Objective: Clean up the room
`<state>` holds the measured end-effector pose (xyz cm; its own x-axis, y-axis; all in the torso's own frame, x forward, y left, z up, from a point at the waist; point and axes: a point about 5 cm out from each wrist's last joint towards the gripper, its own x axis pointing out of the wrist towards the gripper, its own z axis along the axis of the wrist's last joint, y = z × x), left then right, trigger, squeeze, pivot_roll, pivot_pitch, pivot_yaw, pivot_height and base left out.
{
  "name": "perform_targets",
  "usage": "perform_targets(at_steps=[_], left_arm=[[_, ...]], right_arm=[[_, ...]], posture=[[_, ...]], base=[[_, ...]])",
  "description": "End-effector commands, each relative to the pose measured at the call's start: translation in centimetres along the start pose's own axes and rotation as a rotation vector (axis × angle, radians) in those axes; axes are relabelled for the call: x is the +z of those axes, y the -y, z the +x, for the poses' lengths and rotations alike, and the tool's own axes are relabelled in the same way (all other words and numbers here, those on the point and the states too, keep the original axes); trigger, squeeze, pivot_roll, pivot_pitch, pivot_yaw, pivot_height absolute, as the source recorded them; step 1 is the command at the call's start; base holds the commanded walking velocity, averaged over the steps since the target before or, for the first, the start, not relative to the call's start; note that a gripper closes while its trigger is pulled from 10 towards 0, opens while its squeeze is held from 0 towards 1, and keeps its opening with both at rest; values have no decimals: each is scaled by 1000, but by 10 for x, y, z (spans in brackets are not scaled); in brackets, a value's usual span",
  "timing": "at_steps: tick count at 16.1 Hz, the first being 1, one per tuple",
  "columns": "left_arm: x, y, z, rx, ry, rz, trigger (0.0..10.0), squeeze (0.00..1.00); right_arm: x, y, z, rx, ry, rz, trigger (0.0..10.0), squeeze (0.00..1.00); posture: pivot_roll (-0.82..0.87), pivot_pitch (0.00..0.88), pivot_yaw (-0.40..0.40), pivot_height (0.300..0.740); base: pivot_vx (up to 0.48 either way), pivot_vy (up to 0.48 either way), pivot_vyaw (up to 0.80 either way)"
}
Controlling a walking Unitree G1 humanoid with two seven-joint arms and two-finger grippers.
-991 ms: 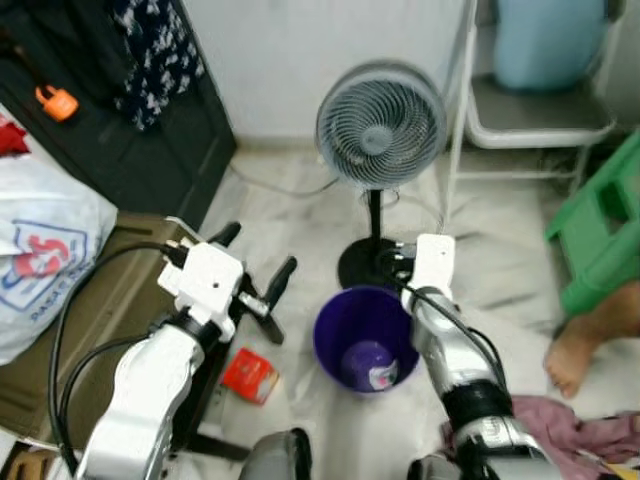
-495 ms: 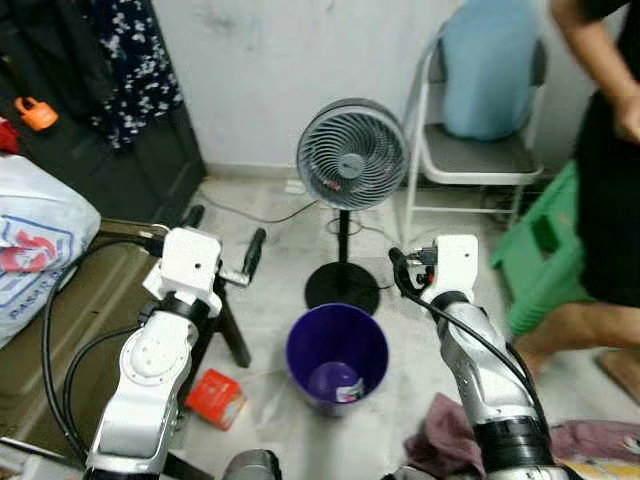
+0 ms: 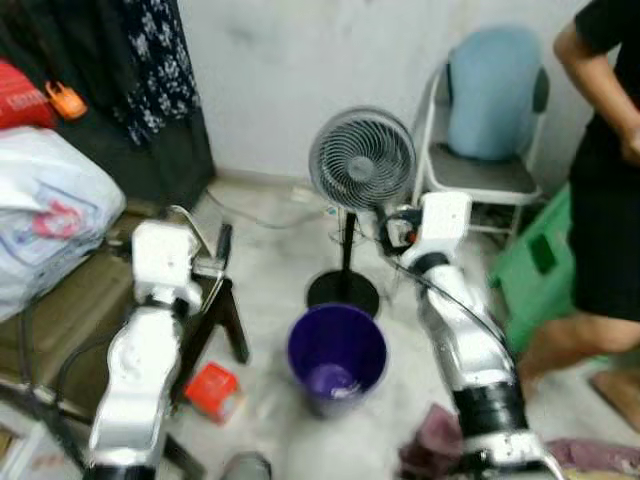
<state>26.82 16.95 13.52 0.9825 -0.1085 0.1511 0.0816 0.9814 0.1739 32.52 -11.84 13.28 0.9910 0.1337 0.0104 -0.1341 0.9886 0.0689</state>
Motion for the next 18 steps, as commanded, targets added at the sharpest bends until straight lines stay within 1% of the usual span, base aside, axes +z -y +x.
perform_targets(at_steps=[1,3,7,9,12,14,18], left_arm=[[9,0,6,-3,51,-3,10000,0],[8,0,7,-2,55,-7,10000,0],[5,1,9,9,44,0,10000,0],[1,-2,9,45,39,2,10000,0],[0,-5,11,70,37,22,10000,0],[1,-8,14,83,43,27,10000,0],[0,-10,16,111,37,18,10000,0]], right_arm=[[-2,0,2,2,-10,-2,10000,0],[-1,3,6,-13,-4,0,10000,0],[0,0,9,-8,4,-37,10000,0],[0,-1,13,-5,7,-49,10000,0],[0,-6,15,17,21,-70,10000,0],[3,-8,18,23,29,-61,10000,0],[8,-16,21,77,54,-70,10000,0]], posture=[[82,0,9,740],[79,0,6,740],[82,0,1,740],[82,0,2,740],[78,0,6,740],[79,0,2,740],[78,0,-15,740]], base=[[0,0,0],[302,0,0],[0,0,0],[0,0,0],[0,0,800],[0,0,800],[0,0,800]])
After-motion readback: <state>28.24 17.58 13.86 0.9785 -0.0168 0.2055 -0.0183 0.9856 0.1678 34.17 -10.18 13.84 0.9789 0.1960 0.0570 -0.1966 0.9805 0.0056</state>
